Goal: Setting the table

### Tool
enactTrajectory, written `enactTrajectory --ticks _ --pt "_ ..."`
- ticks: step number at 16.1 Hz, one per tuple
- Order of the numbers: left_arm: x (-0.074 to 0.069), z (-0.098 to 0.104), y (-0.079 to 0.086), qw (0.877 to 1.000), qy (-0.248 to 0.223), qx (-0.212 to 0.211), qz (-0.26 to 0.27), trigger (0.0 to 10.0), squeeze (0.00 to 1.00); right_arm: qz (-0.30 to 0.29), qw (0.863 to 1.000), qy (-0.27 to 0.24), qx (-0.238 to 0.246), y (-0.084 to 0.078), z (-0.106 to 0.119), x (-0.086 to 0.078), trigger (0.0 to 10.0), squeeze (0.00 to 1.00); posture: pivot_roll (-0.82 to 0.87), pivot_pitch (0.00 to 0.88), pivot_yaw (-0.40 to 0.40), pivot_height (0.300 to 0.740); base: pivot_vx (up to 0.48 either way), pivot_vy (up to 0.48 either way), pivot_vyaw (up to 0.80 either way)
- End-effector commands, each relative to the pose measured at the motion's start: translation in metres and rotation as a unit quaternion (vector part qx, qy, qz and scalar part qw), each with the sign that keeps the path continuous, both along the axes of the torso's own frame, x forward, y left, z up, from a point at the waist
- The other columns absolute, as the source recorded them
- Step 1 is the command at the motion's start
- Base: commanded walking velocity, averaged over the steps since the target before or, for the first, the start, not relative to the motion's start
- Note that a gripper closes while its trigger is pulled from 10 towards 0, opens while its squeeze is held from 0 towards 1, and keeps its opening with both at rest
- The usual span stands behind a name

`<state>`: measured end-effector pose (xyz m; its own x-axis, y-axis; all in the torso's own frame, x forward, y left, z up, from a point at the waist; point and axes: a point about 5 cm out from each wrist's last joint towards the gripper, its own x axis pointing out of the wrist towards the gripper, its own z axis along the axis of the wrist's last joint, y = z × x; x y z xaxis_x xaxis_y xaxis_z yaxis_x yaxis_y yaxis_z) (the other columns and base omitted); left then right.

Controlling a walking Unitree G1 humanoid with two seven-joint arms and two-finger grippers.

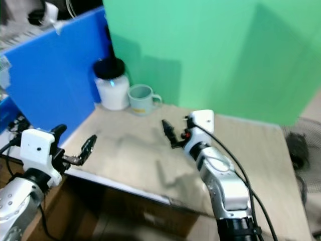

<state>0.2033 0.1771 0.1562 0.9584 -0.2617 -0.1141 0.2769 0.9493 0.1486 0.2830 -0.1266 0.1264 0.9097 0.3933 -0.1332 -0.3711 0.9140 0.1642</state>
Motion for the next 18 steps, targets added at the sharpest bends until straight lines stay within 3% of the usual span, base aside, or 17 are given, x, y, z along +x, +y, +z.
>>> enactTrajectory --ticks 1,2,3,4,6,12,14,18 --pt "0.002 -0.002 0.002 1.0 0.007 0.004 -0.009 10.0 0.0 0.019 1.0 -0.02 -0.001 0.011 0.007 0.005 10.0 0.0 0.04 0.0 0.018 0.74 0.296 0.0 0.0" --pt "0.003 -0.004 0.001 0.999 0.016 0.001 -0.033 10.0 0.0 0.018 0.999 -0.037 0.0 0.01 0.011 0.012 10.0 0.0 0.04 0.0 0.018 0.74 0.259 0.0 0.0" --pt "0.005 -0.005 -0.001 0.998 0.018 0.004 -0.061 10.0 0.0 0.052 0.997 -0.061 0.014 0.013 0.015 0.021 10.0 0.32 0.03 0.0 0.021 0.74 0.0 0.0 0.0" --pt "0.007 -0.005 -0.001 0.998 0.019 0.008 -0.068 10.0 0.0 0.075 0.995 -0.071 0.009 0.015 0.016 0.028 10.0 1.0 0.03 0.0 0.024 0.74 0.0 0.0 0.0" --pt "0.012 -0.005 -0.006 0.995 0.017 0.015 -0.097 10.0 0.0 0.105 0.991 -0.08 -0.025 0.022 0.013 0.049 10.0 1.0 0.02 0.0 0.028 0.74 0.0 0.0 0.0" --pt "0.015 0.0 -0.009 0.991 0.016 0.008 -0.13 10.0 0.0 0.157 0.982 -0.081 -0.07 0.046 0.01 0.079 10.0 1.0 0.03 0.035 0.018 0.74 0.0 0.0 0.0" --pt "0.013 0.002 -0.01 0.989 0.02 0.012 -0.147 10.0 0.0 0.138 0.982 -0.087 -0.091 0.048 0.015 0.09 10.0 1.0 0.03 0.086 0.014 0.74 0.0 0.0 0.0" --pt "0.006 0.009 -0.014 0.982 0.017 0.007 -0.188 10.0 0.0 0.118 0.984 -0.104 -0.081 0.045 0.027 0.1 10.0 1.0 0.04 0.157 0.013 0.74 0.0 0.0 0.0"
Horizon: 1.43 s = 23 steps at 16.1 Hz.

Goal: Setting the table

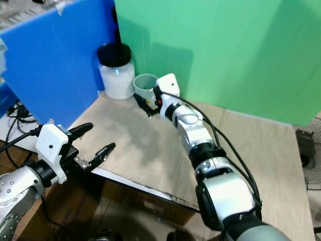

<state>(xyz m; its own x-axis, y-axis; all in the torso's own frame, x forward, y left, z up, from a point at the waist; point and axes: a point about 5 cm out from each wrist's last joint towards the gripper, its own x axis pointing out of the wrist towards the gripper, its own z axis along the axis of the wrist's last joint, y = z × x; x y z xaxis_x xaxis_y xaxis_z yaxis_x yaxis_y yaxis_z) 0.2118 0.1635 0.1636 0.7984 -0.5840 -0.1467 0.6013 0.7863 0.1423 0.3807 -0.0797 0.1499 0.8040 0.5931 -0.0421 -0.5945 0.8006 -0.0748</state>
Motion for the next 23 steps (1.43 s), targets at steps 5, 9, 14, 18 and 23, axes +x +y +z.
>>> enactTrajectory --ticks 5,9,14,18,23 --pt "-0.007 0.008 -0.006 0.999 0.005 -0.013 -0.039 10.0 0.0 -0.041 0.999 -0.012 0.009 -0.019 0.012 0.011 10.0 1.0 0.03 0.202 0.027 0.74 0.0 0.0 0.0" --pt "-0.011 0.011 -0.008 0.998 0.013 -0.018 -0.059 10.0 0.0 -0.042 0.999 -0.004 0.019 -0.019 0.019 0.016 10.0 1.0 0.04 0.237 0.03 0.74 0.0 0.0 0.0" --pt "-0.015 0.01 -0.005 0.998 0.023 -0.012 -0.064 10.0 0.0 -0.027 0.999 0.02 0.006 -0.012 0.013 0.015 10.0 0.0 0.06 0.254 0.02 0.74 0.0 0.0 0.0" --pt "-0.017 0.012 -0.007 0.997 0.023 -0.015 -0.066 10.0 0.0 0.028 0.999 0.029 0.027 -0.018 0.013 0.011 10.0 0.0 0.05 0.245 0.016 0.74 0.0 0.0 0.0" --pt "-0.016 0.014 -0.012 0.997 0.016 -0.025 -0.07 10.0 0.0 0.116 0.991 0.026 0.057 -0.036 0.017 0.005 10.0 0.0 0.05 0.227 0.017 0.74 0.0 0.0 0.0"
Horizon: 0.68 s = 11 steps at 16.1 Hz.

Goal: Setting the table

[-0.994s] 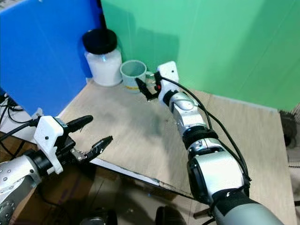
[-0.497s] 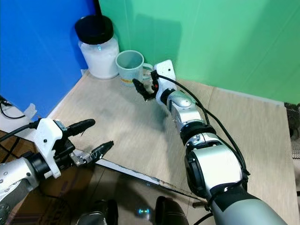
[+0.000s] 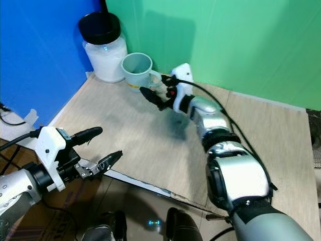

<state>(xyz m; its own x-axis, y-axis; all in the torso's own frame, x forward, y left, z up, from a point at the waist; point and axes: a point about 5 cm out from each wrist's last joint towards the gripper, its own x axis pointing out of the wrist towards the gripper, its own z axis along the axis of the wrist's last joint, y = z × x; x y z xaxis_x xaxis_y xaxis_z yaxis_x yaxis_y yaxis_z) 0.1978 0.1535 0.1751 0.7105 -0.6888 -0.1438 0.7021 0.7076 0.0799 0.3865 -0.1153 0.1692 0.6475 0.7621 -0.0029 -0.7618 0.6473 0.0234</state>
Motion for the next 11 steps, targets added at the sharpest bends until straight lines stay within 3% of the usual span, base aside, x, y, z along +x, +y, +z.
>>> enactTrajectory --ticks 1,3,5,11 --pt "-0.002 0.002 -0.003 1.0 -0.004 -0.001 -0.006 10.0 0.0 0.032 0.999 0.005 0.005 -0.003 -0.005 -0.005 10.0 0.0 0.05 0.227 0.017 0.74 0.0 0.0 0.0" --pt "-0.002 0.002 -0.005 1.0 -0.005 -0.004 -0.009 10.0 0.0 0.056 0.998 -0.001 -0.011 -0.008 -0.011 -0.011 10.0 0.0 0.05 0.216 0.019 0.74 0.0 0.0 0.0" --pt "-0.001 0.002 -0.006 1.0 -0.005 -0.003 -0.012 10.0 0.0 0.001 1.0 -0.002 -0.016 -0.013 -0.013 -0.007 10.0 0.0 0.05 0.216 0.019 0.74 0.0 0.0 0.0" --pt "0.0 0.002 -0.005 1.0 -0.005 0.001 -0.018 10.0 0.0 -0.029 0.999 -0.002 -0.016 0.005 -0.012 -0.003 10.0 0.0 0.05 0.207 0.021 0.74 0.0 0.0 0.0"
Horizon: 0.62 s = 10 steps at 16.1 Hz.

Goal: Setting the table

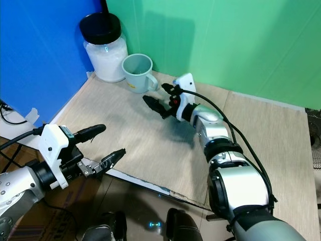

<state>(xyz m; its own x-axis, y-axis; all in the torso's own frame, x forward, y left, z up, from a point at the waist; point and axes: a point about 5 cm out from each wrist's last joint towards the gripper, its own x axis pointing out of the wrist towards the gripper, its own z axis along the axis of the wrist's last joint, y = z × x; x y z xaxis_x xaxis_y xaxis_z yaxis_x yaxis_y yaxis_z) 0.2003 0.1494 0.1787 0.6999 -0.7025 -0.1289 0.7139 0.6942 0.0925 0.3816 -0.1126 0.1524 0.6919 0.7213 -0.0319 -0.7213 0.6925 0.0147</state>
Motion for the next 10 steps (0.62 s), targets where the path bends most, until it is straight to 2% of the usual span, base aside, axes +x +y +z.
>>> enactTrajectory --ticks 1,5,7,8,9,10 --pt "-0.003 -0.002 -0.001 1.0 0.005 0.002 -0.01 10.0 0.0 -0.002 1.0 -0.006 0.004 0.01 0.004 0.002 10.0 0.0 0.05 0.207 0.019 0.74 0.0 0.0 0.0" --pt "-0.004 -0.003 -0.003 1.0 0.004 -0.001 -0.011 10.0 0.0 -0.047 0.999 -0.008 0.005 0.023 0.002 0.004 10.0 0.0 0.05 0.206 0.018 0.74 0.0 0.0 0.0" --pt "-0.003 -0.003 -0.003 1.0 0.005 -0.001 -0.012 10.0 0.0 -0.04 0.999 -0.003 0.017 0.029 0.002 0.003 10.0 0.0 0.05 0.206 0.018 0.74 0.0 0.0 0.0" --pt "-0.003 -0.003 -0.003 1.0 0.005 -0.001 -0.013 10.0 0.0 -0.035 0.999 0.0 0.028 0.032 0.003 0.002 9.7 0.0 0.05 0.205 0.019 0.74 0.0 0.0 0.0" --pt "-0.003 -0.003 -0.003 1.0 0.005 -0.001 -0.013 10.0 0.0 -0.033 0.999 0.002 0.033 0.033 0.003 0.002 6.9 0.0 0.05 0.203 0.017 0.74 0.0 0.0 0.0" --pt "-0.002 -0.003 -0.003 1.0 0.003 -0.001 -0.013 10.0 0.0 -0.031 0.999 0.006 0.042 0.036 0.003 0.002 0.0 0.0 0.05 0.203 0.017 0.74 0.0 0.0 0.0"
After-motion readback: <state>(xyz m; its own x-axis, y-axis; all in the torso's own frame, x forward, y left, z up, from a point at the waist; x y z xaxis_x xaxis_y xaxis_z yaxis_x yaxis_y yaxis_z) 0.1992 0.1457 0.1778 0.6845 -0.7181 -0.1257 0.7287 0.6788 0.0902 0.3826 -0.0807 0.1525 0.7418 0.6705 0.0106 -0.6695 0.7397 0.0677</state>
